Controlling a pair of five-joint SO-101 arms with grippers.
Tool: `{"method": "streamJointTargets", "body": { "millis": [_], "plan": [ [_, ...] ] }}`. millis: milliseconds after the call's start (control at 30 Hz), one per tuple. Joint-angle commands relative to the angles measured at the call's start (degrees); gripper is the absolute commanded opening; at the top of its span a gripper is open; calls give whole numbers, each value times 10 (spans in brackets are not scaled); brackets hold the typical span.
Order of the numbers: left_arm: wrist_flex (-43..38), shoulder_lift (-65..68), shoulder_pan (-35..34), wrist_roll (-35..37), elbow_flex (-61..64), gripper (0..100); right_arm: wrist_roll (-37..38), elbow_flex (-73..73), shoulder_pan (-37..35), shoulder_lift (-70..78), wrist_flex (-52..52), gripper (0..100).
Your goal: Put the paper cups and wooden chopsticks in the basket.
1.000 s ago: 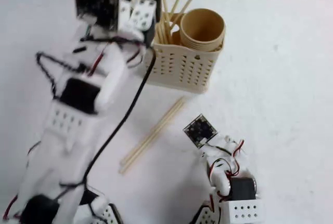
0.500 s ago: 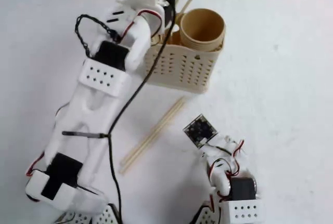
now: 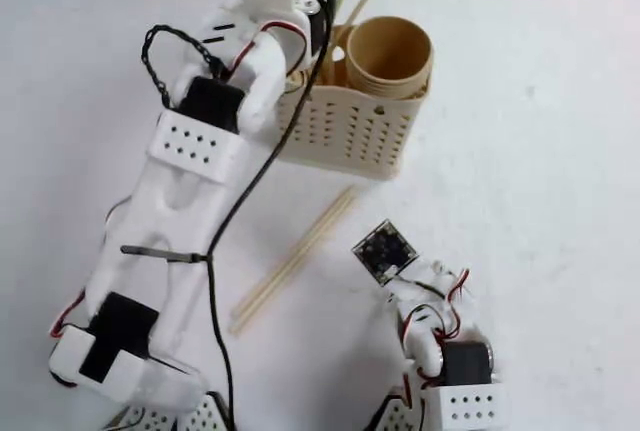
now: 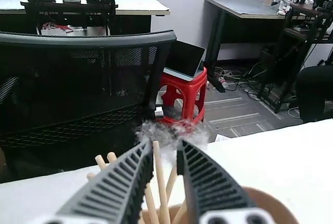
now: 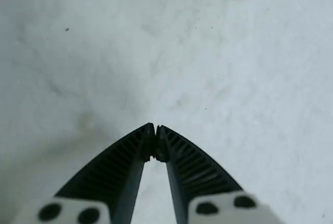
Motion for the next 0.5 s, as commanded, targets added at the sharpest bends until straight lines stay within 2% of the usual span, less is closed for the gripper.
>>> {"method": "streamJointTargets", "body": {
  "millis": [0, 200, 300, 367, 467],
  "plan": [
    [78, -76, -5, 6, -34, 98, 3, 5, -1, -2, 4, 19],
    [363, -200, 2, 1, -29, 98, 3, 5, -1, -2, 4, 19],
    [496, -240, 6, -89, -29, 98, 3, 5, -1, -2, 4, 19],
    [552, -253, 7, -140, -27, 98, 3, 5, -1, -2, 4, 19],
    [601, -255, 9, -164, 15, 98, 3, 5, -2, -2, 4, 19]
  ]
}}
